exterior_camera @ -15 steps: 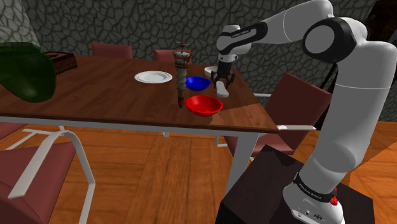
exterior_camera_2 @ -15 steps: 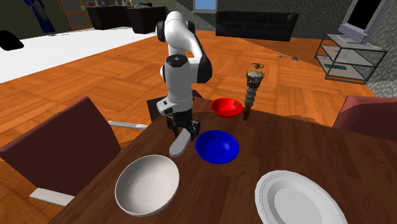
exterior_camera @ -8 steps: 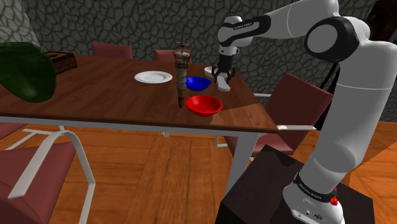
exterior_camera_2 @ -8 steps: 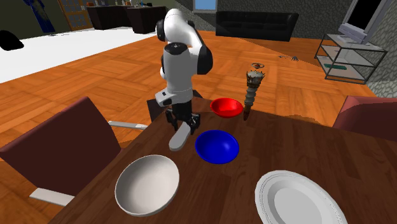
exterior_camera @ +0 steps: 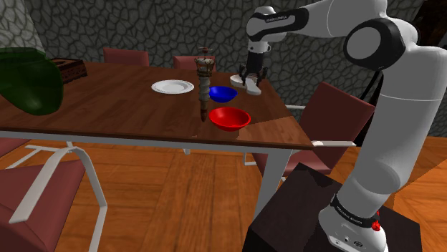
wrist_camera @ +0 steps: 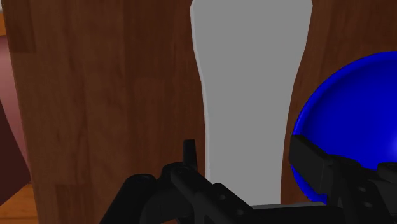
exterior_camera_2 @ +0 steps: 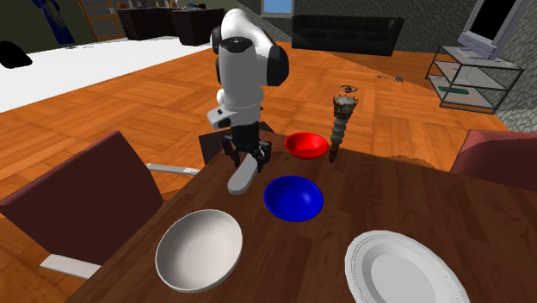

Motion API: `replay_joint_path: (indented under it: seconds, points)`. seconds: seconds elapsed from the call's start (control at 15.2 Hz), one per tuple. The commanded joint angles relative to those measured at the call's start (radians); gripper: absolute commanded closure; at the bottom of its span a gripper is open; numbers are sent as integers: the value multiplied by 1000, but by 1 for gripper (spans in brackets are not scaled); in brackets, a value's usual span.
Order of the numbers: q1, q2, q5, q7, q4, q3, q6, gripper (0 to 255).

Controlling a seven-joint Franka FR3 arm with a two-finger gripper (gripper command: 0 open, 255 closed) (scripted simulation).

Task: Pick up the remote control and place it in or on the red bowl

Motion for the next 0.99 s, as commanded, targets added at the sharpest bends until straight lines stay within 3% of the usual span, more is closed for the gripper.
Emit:
replay_joint_path:
  seconds: [0.0, 0.26, 0.92]
  points:
    - [-1, 0, 0, 0, 29, -1, -29, 255]
    - [-2, 4, 0, 1, 86, -1, -82, 255]
    - [119, -219, -32, 212, -190, 90, -23, 255]
